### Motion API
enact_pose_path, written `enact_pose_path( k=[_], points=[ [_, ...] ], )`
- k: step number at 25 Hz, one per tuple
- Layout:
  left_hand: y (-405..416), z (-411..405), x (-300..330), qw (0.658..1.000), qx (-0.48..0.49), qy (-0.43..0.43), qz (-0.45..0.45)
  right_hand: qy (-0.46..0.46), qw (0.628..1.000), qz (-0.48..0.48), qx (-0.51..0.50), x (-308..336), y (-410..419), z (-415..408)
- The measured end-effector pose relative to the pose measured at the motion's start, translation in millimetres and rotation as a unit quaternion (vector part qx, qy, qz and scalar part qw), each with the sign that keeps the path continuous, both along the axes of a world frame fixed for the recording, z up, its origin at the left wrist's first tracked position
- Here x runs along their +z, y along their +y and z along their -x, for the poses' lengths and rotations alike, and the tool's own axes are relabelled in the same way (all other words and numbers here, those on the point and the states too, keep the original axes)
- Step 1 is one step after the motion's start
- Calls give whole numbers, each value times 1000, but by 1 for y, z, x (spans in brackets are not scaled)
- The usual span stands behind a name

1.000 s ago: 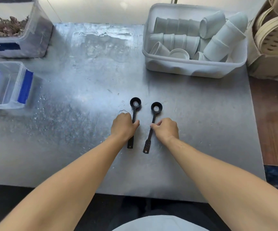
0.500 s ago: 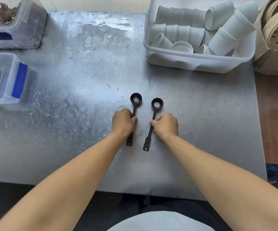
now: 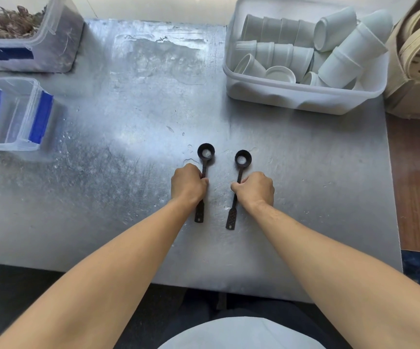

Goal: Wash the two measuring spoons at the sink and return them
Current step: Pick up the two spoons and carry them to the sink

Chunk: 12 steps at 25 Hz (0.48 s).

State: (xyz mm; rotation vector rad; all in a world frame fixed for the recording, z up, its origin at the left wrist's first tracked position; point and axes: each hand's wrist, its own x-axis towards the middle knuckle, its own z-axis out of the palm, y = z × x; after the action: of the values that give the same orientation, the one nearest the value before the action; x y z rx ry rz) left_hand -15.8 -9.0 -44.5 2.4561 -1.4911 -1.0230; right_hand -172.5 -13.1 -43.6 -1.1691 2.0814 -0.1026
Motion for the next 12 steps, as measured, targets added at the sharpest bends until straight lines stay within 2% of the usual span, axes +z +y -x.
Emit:
enact_pose_path(
  k=[8, 12],
  points=[
    [26, -6, 17, 1000, 19, -3, 9, 34, 996, 17, 80, 6, 7, -2],
    [47, -24, 19, 997, 74, -8, 5, 28, 990, 22, 138, 17, 7, -25]
  ],
)
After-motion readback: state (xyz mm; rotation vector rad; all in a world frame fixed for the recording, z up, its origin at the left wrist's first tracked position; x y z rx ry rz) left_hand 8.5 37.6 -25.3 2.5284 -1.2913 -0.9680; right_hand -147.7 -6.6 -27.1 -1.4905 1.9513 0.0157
